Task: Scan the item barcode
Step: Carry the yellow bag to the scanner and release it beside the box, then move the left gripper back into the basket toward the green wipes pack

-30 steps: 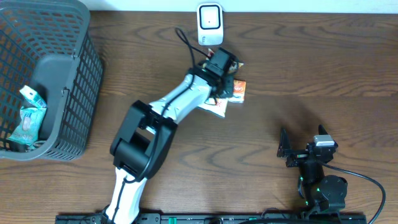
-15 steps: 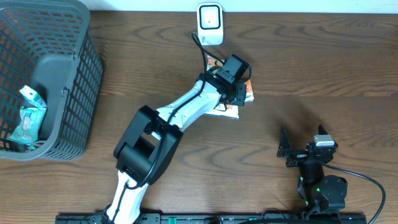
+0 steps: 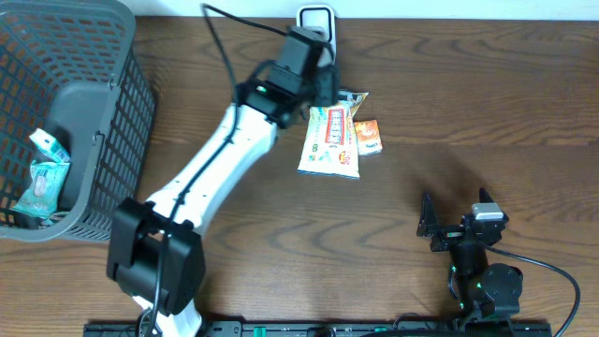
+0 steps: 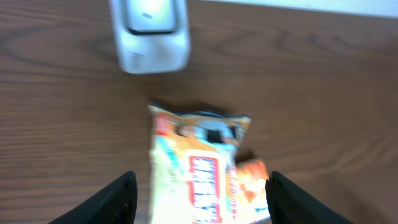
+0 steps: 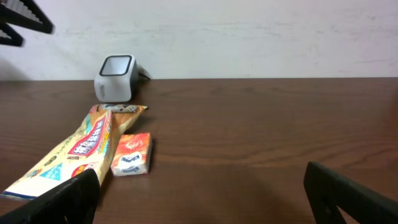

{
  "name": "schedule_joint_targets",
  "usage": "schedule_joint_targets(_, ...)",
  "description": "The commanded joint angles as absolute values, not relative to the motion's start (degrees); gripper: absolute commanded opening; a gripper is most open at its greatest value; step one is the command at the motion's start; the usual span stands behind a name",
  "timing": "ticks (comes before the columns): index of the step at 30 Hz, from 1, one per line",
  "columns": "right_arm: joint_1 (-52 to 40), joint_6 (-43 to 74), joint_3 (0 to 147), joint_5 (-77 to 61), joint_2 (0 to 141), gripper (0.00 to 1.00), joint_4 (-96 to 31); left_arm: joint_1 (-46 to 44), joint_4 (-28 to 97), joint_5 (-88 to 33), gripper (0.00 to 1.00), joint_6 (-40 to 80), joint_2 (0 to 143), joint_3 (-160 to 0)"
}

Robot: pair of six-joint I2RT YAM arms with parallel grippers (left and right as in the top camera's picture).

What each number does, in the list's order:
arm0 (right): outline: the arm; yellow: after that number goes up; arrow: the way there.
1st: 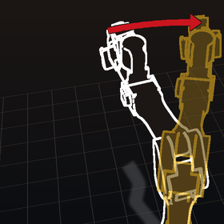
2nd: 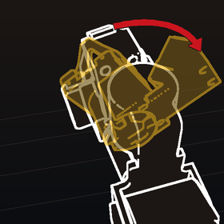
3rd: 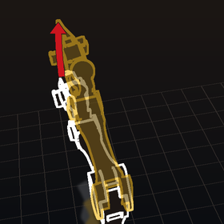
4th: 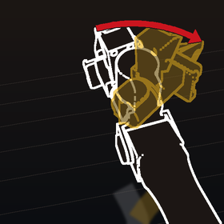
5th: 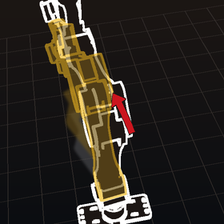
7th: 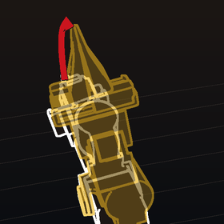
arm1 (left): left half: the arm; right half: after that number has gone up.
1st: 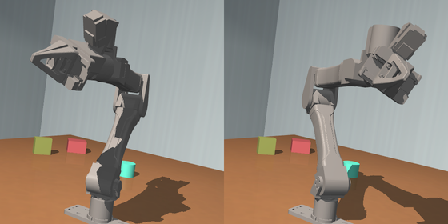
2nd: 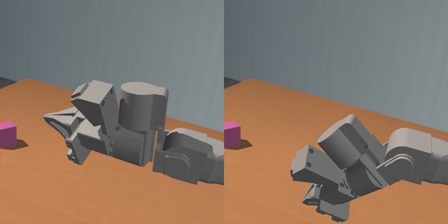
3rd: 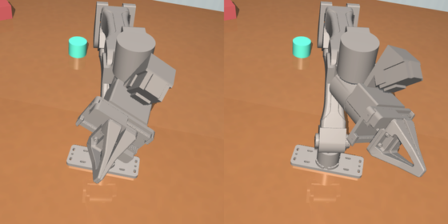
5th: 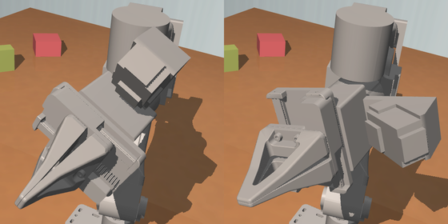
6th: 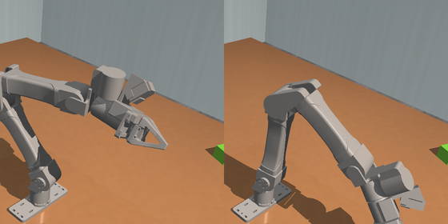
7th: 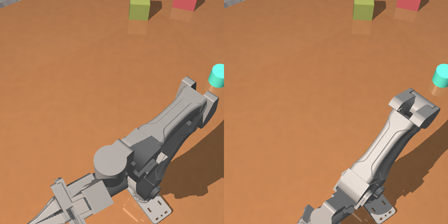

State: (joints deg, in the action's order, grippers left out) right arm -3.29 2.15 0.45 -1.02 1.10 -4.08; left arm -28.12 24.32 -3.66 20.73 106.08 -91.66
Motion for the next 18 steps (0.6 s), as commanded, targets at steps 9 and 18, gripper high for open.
schedule_joint_targets(9, -2.94, 2.09, 0.30, -0.56, 1.04, 0.99, -4.29, -8.91, 15.53, -2.28, 0.72, 11.88, 84.53, -92.62)
schedule_joint_targets(18, -2.94, 2.09, 0.30, -0.56, 1.04, 0.99, -4.29, 15.38, 21.54, 11.55, 0.98, 4.54, 77.06, -92.60)
